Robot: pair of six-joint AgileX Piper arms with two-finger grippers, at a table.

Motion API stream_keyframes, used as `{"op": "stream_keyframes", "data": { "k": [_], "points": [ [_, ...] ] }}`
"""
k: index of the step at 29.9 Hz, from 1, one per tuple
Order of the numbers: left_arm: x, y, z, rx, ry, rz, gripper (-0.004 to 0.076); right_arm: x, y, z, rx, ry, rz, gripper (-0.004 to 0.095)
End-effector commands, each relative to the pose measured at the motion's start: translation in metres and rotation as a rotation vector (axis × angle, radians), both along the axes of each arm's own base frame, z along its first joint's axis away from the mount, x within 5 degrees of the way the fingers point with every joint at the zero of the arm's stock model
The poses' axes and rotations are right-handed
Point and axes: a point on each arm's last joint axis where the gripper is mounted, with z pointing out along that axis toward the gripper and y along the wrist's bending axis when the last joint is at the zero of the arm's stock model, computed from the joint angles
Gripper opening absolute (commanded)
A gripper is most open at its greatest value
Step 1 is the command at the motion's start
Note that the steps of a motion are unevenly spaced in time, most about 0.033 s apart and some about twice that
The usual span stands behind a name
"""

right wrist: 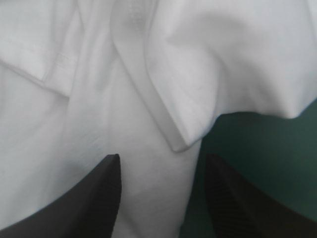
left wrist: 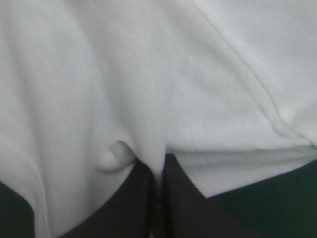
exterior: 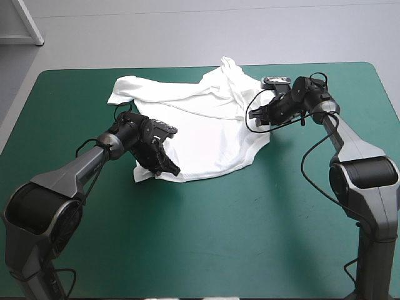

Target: Fold the cloth

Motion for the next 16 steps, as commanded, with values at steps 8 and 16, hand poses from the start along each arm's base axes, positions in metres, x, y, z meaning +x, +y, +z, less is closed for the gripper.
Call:
{"op": "stream_keyframes", "data": {
  "k": [8, 16],
  "points": [
    [-0.008, -0.008, -0.009, -0.035, 0.062, 0.013, 0.0019, 0.0, 0.018, 0.023, 0.039, -0.083, -0.024, 0.0225],
    [-0.006, 0.001, 0.006, 0.036, -0.031, -0.026, 0.0019, 0.001, 0.018, 0.043, 0.049, -0.152, -0.024, -0.0016]
  ]
}}
